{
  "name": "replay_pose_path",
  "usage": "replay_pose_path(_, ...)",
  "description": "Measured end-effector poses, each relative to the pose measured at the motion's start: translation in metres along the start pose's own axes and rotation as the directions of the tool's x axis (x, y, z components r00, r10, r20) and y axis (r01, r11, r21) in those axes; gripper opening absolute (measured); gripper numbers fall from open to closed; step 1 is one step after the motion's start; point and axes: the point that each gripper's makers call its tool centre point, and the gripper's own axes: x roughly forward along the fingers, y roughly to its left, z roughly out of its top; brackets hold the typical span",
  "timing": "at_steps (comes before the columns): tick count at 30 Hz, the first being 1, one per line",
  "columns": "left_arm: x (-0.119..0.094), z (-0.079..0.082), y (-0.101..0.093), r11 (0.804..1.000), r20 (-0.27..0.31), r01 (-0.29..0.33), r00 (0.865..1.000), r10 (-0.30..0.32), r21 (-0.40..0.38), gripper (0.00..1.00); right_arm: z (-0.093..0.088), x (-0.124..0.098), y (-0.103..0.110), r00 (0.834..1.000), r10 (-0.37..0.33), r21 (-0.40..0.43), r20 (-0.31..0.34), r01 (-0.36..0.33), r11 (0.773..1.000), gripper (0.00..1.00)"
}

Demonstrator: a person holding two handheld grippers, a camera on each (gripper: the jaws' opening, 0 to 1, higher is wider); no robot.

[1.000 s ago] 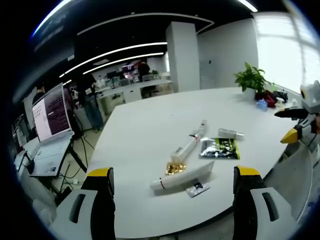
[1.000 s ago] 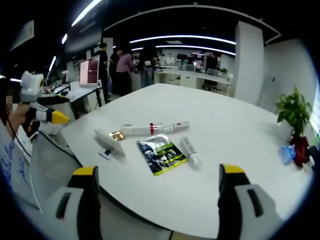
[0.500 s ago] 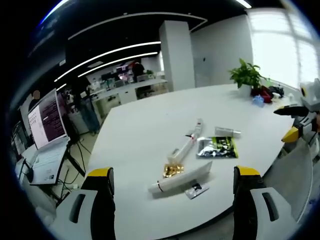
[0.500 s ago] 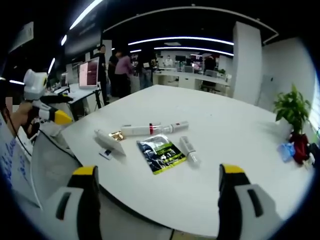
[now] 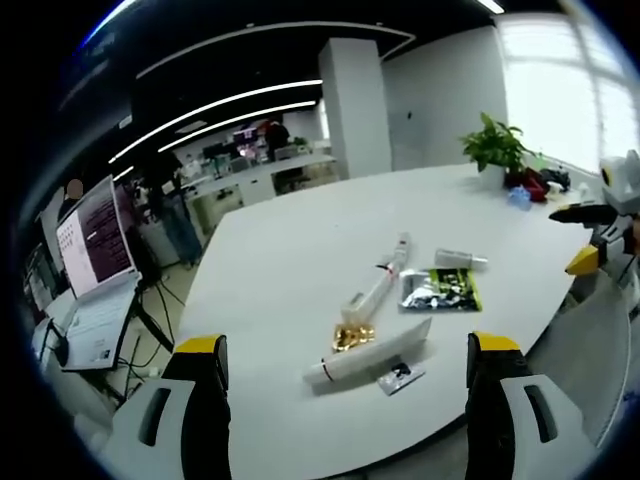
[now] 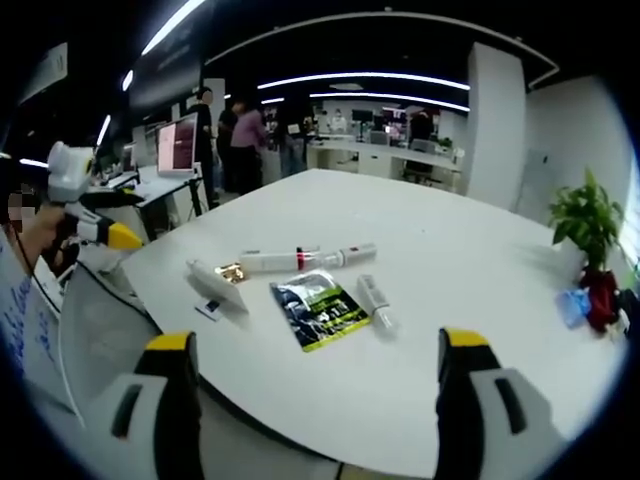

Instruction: Arrange the skincare products in the storage area until every visible bottle or jar stands upright without overlapping.

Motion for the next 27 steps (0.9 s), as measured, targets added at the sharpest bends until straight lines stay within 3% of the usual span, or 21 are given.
replay_pose_path(27, 0.025, 0.006, 0.011, 0.993, -0.053, 0.059, 0.997, -0.054, 0.104, 0.95, 0.0, -0.005, 0.002, 1.0, -0.016, 0.038, 0.02, 0.015, 0.999, 1.0)
